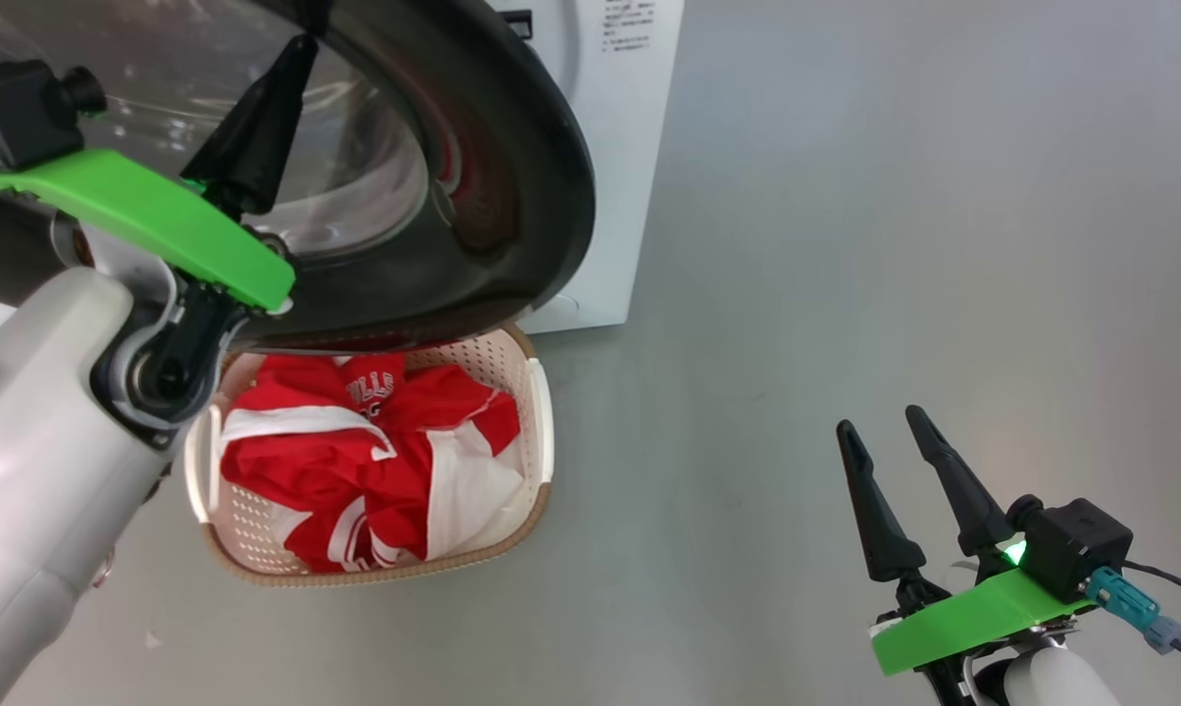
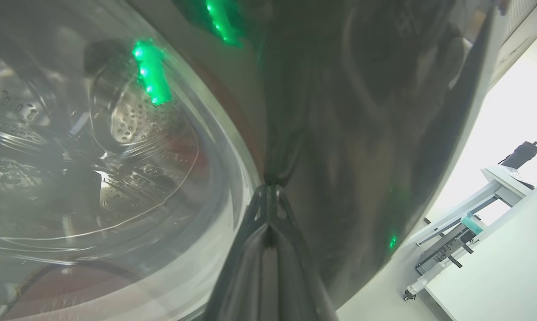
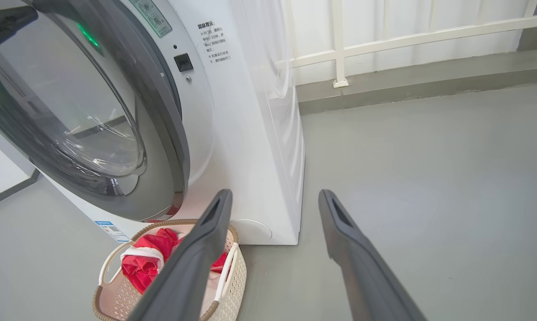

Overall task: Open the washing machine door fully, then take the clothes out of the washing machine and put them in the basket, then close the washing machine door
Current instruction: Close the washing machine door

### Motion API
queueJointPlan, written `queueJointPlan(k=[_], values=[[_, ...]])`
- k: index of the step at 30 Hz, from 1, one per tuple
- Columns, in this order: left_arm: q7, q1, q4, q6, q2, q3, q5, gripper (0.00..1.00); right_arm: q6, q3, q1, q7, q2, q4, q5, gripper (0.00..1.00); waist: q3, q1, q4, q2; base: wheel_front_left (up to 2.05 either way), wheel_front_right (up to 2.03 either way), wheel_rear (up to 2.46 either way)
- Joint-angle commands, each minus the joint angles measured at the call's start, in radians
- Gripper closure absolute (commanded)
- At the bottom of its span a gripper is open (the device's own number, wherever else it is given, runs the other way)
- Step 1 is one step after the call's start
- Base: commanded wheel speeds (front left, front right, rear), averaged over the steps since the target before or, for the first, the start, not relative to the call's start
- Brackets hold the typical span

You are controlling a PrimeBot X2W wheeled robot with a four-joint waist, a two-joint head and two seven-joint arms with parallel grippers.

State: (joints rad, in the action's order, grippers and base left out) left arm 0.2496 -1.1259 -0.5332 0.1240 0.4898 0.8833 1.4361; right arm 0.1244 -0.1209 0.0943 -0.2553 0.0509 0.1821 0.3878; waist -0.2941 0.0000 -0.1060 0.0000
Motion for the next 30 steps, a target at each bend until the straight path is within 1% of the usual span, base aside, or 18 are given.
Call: queueJointPlan(k=[1, 3, 6, 9, 10, 12, 13, 14, 15, 17, 19, 21, 22, 24, 26, 27, 30], values=[[0.011, -0.016, 0.023, 0.007, 0.042, -0.028, -0.007, 1.0, 0.006, -0.019, 0.022, -0.006, -0.001, -0.021, 0.008, 0.0, 0.014, 0.0, 0.014, 0.0, 0.0, 0.0, 0.0], [0.012, 0.009, 0.022, 0.007, 0.037, -0.051, -0.008, 1.0, 0.006, -0.016, 0.022, -0.006, -0.001, -0.018, 0.006, 0.0, 0.024, 0.0, 0.025, 0.0, 0.0, 0.0, 0.0], [0.012, 0.07, 0.015, 0.007, 0.021, -0.113, -0.019, 1.0, 0.006, -0.013, 0.018, -0.006, -0.001, -0.011, -0.001, 0.0, 0.045, 0.0, 0.041, 0.0, 0.0, 0.0, 0.0], [0.012, 0.138, 0.019, 0.007, 0.012, -0.147, -0.069, 1.0, 0.006, -0.008, 0.01, -0.006, -0.001, -0.009, -0.007, 0.0, 0.061, 0.0, 0.058, 0.0, 0.0, 0.0, 0.0], [0.012, 0.138, 0.019, 0.007, 0.012, -0.147, -0.069, 1.0, 0.006, -0.008, 0.01, -0.006, -0.001, -0.009, -0.007, 0.0, 0.061, 0.0, 0.058, 0.0, 0.0, 0.0, 0.0], [0.012, 0.181, 0.028, 0.007, 0.006, -0.177, -0.095, 1.0, 0.006, -0.004, 0.006, -0.006, -0.001, -0.009, -0.011, 0.0, 0.07, 0.0, 0.07, 0.0, 0.0, 0.0, 0.0], [0.012, 0.203, 0.037, 0.007, 0.003, -0.195, -0.109, 0.97, 0.006, -0.002, 0.003, -0.006, -0.001, -0.009, -0.014, 0.0, 0.073, 0.0, 0.076, 0.0, 0.0, 0.0, 0.0], [0.012, 0.227, 0.044, 0.007, -0.001, -0.212, -0.12, 1.0, 0.006, 0.001, 0.0, -0.006, -0.001, -0.008, -0.015, 0.0, 0.079, 0.0, 0.082, 0.0, 0.0, 0.0, 0.0], [0.012, 0.249, 0.049, 0.007, 0.0, -0.22, -0.143, 0.98, 0.006, 0.004, -0.003, -0.006, -0.001, -0.007, -0.017, 0.0, 0.083, 0.0, 0.087, 0.0, 0.0, 0.0, 0.0], [0.012, 0.296, 0.055, 0.007, 0.001, -0.237, -0.191, 0.91, 0.006, 0.004, -0.008, -0.006, -0.001, -0.005, -0.02, 0.0, 0.094, 0.0, 0.094, 0.0, 0.0, 0.0, 0.0], [0.012, 0.346, 0.063, 0.007, -0.001, -0.26, -0.222, 0.75, 0.006, 0.006, -0.015, -0.006, -0.001, -0.001, -0.022, 0.0, 0.107, 0.0, 0.099, 0.0, 0.0, 0.0, 0.0], [0.012, 0.402, 0.076, 0.007, -0.007, -0.296, -0.238, 0.62, 0.006, 0.007, -0.024, -0.006, -0.001, 0.004, -0.024, 0.0, 0.122, 0.0, 0.101, 0.0, 0.0, 0.0, 0.0], [0.012, 0.429, 0.083, 0.007, -0.006, -0.305, -0.249, 0.52, 0.006, 0.007, -0.029, -0.006, -0.001, 0.006, -0.025, 0.0, 0.13, 0.0, 0.103, 0.0, 0.0, 0.0, 0.0], [0.012, 0.483, 0.095, 0.007, -0.002, -0.323, -0.279, 0.21, 0.006, 0.01, -0.038, -0.006, -0.001, 0.009, -0.026, 0.0, 0.142, 0.0, 0.105, 0.0, 0.0, 0.0, 0.0], [0.012, 0.534, 0.105, 0.007, -0.004, -0.347, -0.297, 0.02, 0.006, 0.015, -0.048, -0.006, 0.0, 0.009, -0.025, 0.0, 0.152, 0.0, 0.109, 0.0, 0.0, 0.0, 0.0], [0.012, 0.558, 0.11, 0.007, -0.008, -0.363, -0.304, 0.0, 0.006, 0.017, -0.053, -0.006, 0.002, 0.009, -0.025, 0.0, 0.156, 0.0, 0.112, 0.0, 0.0, 0.0, 0.0], [0.012, 0.627, 0.122, 0.007, -0.014, -0.397, -0.338, 0.0, 0.006, 0.022, -0.071, -0.006, 0.008, 0.01, -0.023, 0.0, 0.173, 0.0, 0.118, 0.0, 0.0, 0.0, 0.0]])
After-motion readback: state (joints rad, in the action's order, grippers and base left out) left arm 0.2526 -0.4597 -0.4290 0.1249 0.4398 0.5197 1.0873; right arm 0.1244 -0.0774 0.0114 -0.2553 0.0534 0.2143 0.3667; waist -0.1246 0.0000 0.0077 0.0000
